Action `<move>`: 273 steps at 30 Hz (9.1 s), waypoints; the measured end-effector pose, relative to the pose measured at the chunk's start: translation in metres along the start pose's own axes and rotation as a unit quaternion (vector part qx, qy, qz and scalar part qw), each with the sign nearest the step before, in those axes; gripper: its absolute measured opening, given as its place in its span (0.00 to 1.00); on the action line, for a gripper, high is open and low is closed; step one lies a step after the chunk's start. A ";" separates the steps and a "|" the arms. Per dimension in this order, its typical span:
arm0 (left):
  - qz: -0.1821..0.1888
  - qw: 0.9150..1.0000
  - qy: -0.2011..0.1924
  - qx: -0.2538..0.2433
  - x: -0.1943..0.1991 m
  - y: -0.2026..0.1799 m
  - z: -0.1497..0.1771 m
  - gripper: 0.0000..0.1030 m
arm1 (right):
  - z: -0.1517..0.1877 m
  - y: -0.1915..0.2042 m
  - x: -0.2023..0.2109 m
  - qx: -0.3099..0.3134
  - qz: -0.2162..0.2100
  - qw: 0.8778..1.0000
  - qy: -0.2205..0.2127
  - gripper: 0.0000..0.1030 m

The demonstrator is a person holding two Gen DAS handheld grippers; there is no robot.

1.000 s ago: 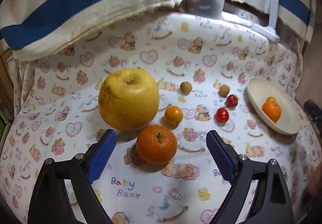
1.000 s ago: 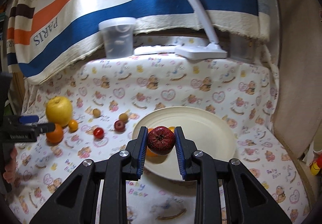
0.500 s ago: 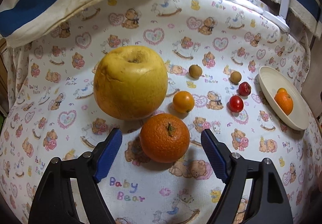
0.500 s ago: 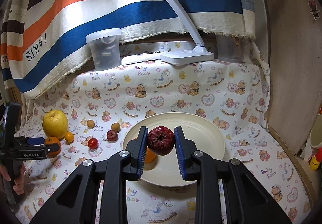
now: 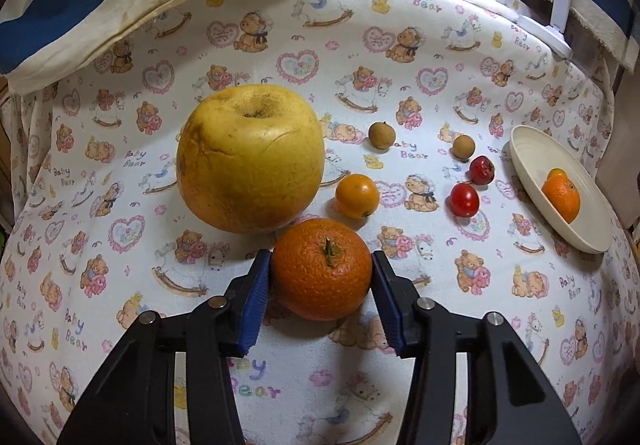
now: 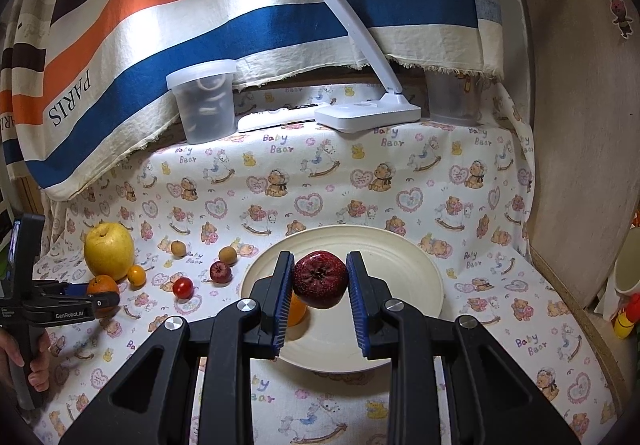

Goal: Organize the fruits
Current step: 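Lift the tangerine toward the plate with the left gripper while the right gripper holds the apple above it, then open the left gripper over the plate while the right gripper lowers and releases the red apple, then grasp a small orange fruit with the left gripper while the right gripper grasps a small red apple, then lift both held fruits and carry them over the white plate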

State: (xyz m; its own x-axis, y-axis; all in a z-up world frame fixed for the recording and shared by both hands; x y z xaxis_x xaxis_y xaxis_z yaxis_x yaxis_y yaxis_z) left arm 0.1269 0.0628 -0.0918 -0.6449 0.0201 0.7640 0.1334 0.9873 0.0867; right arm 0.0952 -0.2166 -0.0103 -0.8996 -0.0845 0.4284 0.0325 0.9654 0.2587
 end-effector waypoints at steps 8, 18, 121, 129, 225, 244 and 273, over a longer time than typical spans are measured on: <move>-0.005 0.998 -0.057 -0.017 0.033 -0.009 -0.010 0.46 | -0.006 -0.004 0.003 -0.011 -0.001 1.000 -0.010 0.27; 0.001 0.991 -0.128 -0.049 0.069 -0.028 -0.022 0.46 | -0.017 -0.009 0.015 -0.025 -0.007 0.999 -0.026 0.27; 0.106 0.988 -0.096 -0.065 0.040 -0.128 -0.058 0.77 | 0.020 -0.069 -0.079 -0.137 0.004 0.963 0.231 0.27; 0.102 0.988 -0.103 -0.058 0.045 -0.121 -0.060 0.77 | 0.016 -0.069 -0.075 -0.133 0.009 0.967 0.218 0.27; 0.041 0.996 -0.042 0.074 0.018 -0.010 -0.059 0.26 | -0.070 0.075 -0.068 -0.070 0.004 0.990 0.125 0.86; 0.037 0.996 -0.042 0.075 0.018 -0.004 -0.059 0.26 | 0.006 0.103 -0.156 -0.007 -0.025 0.967 0.252 0.39; 0.009 0.996 -0.051 0.073 0.033 0.002 -0.061 0.26 | 0.027 0.126 -0.161 0.032 -0.013 0.974 0.224 0.25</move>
State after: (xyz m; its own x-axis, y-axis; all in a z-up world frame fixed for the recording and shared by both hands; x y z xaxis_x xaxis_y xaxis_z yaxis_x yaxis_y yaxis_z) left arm 0.1517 0.0555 -0.0272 -0.7168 0.0473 0.6956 0.0403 0.9988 -0.0264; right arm 0.2319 -0.0743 -0.0699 -0.6197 -0.1948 0.7603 -0.0277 0.9735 0.2269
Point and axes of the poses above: each gripper's, at about its wrist camera, not at the fingertips, and x roughly against the way its jaws point, y to its left, z to its underside, the point moved 5 cm from there along -x, roughly the way its jaws point, and after that the axes turned 12 degrees about -x, right-handed, at the moved point
